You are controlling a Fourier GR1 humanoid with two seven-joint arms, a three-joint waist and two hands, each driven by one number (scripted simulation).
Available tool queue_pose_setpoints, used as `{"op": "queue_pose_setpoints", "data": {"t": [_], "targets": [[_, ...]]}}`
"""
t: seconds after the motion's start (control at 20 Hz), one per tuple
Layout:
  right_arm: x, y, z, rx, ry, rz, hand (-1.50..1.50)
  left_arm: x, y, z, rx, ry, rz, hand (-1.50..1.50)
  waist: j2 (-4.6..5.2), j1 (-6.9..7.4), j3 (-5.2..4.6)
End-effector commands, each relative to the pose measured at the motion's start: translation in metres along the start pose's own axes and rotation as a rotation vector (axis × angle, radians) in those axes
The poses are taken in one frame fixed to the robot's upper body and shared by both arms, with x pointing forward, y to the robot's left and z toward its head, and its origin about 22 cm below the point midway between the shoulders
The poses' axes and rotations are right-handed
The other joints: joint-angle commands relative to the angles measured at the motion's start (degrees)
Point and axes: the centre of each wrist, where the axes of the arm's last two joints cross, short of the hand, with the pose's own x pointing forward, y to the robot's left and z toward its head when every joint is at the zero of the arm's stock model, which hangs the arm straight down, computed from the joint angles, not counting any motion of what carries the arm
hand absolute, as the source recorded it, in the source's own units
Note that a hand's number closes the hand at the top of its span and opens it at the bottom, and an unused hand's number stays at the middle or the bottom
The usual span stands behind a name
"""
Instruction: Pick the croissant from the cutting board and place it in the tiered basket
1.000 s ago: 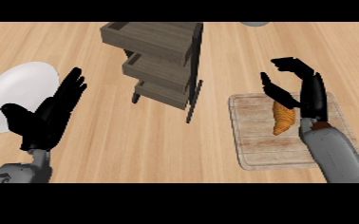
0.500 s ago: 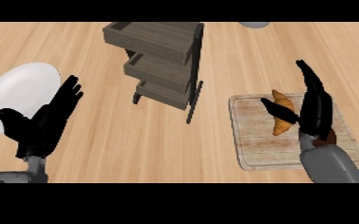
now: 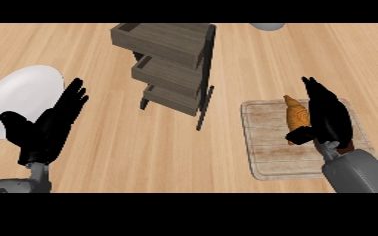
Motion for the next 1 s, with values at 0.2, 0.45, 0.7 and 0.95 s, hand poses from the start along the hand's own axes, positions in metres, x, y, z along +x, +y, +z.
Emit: {"op": "queue_pose_setpoints", "data": {"t": [0.2,0.45,0.7,0.95], "targets": [[0.088,-0.045,0.034,0.171,0.141,0.182,-1.5,0.004,-0.003,-0.006,0.017,-0.016,0.008,0.0,0.34,0.26,0.51],[0.119,-0.023,0.024,0.123,0.22,0.151,-1.5,-0.004,-0.006,-0.002,-0.039,-0.008,0.02,0.0,0.69,1.02,0.6],[0.093,-0.006,0.008,0.125,0.306,0.178,-1.5,0.008,0.002,-0.001,-0.04,0.003,0.004,0.0,0.66,0.99,0.63],[0.061,0.014,-0.002,0.135,0.311,0.189,-1.5,-0.002,-0.001,-0.009,-0.016,-0.009,0.008,0.0,0.71,0.84,0.64]]}}
